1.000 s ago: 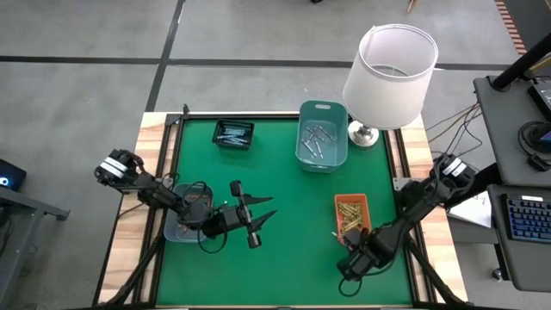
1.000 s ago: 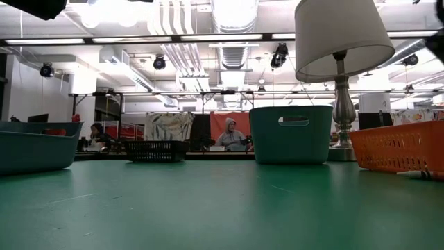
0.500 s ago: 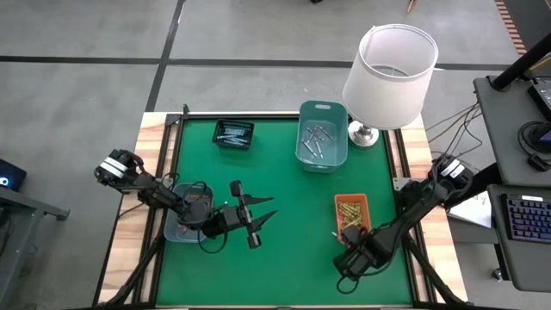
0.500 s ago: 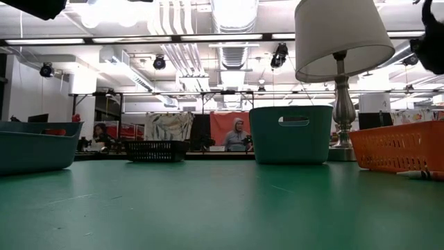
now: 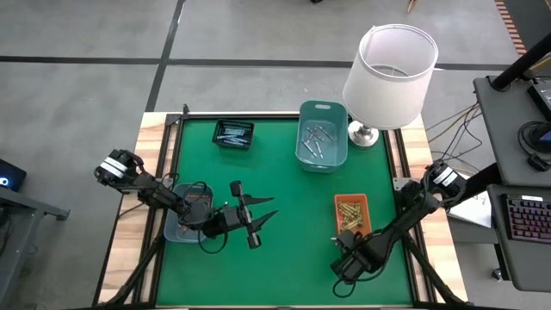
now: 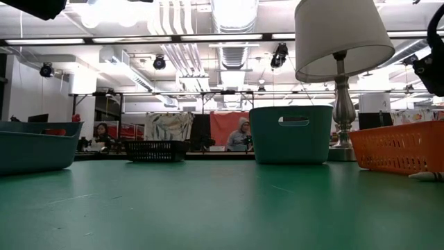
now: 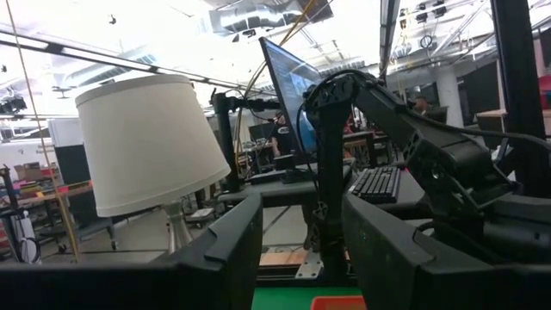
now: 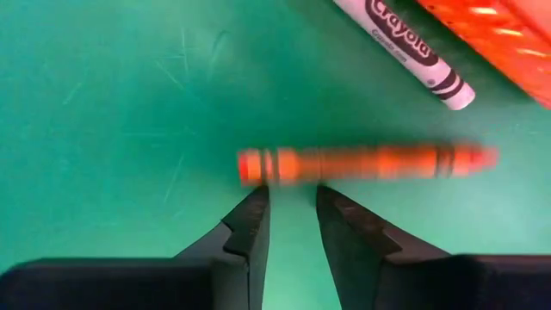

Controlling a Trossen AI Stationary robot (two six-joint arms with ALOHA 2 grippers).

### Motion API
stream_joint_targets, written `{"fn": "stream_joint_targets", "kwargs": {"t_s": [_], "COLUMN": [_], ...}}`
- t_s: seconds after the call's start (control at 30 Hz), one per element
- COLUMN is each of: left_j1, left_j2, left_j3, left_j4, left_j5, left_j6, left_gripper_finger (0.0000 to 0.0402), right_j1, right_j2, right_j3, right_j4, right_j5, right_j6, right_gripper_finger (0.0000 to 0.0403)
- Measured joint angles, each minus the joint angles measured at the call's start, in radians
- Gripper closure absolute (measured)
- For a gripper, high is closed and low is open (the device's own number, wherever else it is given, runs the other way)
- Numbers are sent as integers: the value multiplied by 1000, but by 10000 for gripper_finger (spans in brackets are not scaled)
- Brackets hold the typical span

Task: Sort crayons
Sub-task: Put the orange crayon into the blue bin

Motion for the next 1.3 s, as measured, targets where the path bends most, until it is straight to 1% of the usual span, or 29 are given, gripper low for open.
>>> {"fn": "stream_joint_targets", "kwargs": {"t_s": [0.1, 0.37, 0.5, 0.63, 0.7, 0.83, 0.93, 1.03, 1.17, 1.23, 1.3], "left_j1": [0, 0, 0, 0, 0, 0, 0, 0, 0, 0, 0], "left_j2": [0, 0, 0, 0, 0, 0, 0, 0, 0, 0, 0], "left_j3": [0, 0, 0, 0, 0, 0, 0, 0, 0, 0, 0], "left_j4": [0, -2, -7, -9, -9, -9, -9, -9, -10, -9, -9], "left_j5": [0, 1, 1, 1, 1, 1, 1, 1, 1, 1, 1], "left_j6": [0, 0, 0, 0, 0, 0, -3, -4, -4, -4, -4], "left_gripper_finger": [258, 258, 258, 258, 258, 258, 258, 258, 258, 258, 258], "right_j1": [0, 0, 0, 1, 8, 29, 39, 46, 51, 57, 66], "right_j2": [0, 2, -1, -1, -2, -2, -2, -2, -2, -2, -2], "right_j3": [0, 0, 5, 54, 86, 132, 139, 138, 125, 120, 113], "right_j4": [1, 15, 27, 26, 20, 8, -57, -115, -185, -197, -200], "right_j5": [0, 2, -6, -96, -119, -120, -108, -104, -90, -45, 23], "right_j6": [-10, -38, -85, -235, -323, -513, -575, -589, -591, -609, -634], "right_gripper_finger": [317, 369, 386, 390, 390, 390, 390, 380, 344, 319, 294]}}
